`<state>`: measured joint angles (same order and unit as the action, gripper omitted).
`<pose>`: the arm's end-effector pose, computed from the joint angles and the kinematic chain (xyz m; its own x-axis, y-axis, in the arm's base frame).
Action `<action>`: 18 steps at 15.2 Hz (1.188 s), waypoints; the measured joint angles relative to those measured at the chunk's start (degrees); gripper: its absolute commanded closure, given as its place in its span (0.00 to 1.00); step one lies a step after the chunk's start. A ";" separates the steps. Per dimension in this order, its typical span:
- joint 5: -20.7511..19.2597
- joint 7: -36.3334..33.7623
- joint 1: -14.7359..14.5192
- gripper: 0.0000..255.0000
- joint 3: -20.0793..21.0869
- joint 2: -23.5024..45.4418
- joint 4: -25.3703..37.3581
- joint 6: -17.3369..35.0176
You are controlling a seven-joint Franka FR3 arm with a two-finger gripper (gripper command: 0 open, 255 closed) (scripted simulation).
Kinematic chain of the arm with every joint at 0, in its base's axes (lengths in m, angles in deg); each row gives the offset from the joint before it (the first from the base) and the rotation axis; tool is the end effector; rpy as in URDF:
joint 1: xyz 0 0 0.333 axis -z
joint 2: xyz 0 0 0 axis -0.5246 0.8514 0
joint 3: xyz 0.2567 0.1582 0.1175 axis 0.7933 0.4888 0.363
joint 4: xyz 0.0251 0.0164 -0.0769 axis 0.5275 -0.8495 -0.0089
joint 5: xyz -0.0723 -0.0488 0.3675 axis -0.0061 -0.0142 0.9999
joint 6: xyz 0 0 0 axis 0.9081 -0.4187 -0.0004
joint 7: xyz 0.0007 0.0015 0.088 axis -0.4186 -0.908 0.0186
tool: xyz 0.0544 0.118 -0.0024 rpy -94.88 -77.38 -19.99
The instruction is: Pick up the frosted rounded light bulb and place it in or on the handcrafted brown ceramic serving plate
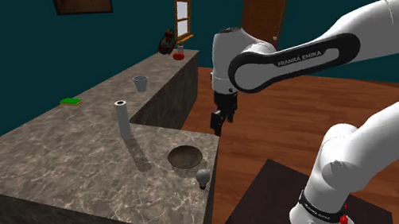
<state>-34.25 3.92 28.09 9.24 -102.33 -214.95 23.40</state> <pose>0.3408 0.0811 0.4539 0.9983 0.0588 0.0013 0.0583 -0.9924 0.1086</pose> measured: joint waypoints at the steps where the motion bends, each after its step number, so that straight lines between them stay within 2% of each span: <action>1: 0.00 -0.68 -0.16 0.00 0.70 1.44 -0.71 1.95; 8: -1.88 -6.20 -0.45 0.00 5.55 13.93 -2.75 14.76; 15: -8.23 -14.10 0.22 0.00 9.49 28.07 -1.64 25.45; 18: -10.19 -15.76 0.54 0.00 9.61 30.89 -1.86 28.14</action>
<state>-44.44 -11.85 28.63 18.84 -71.44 -216.80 51.54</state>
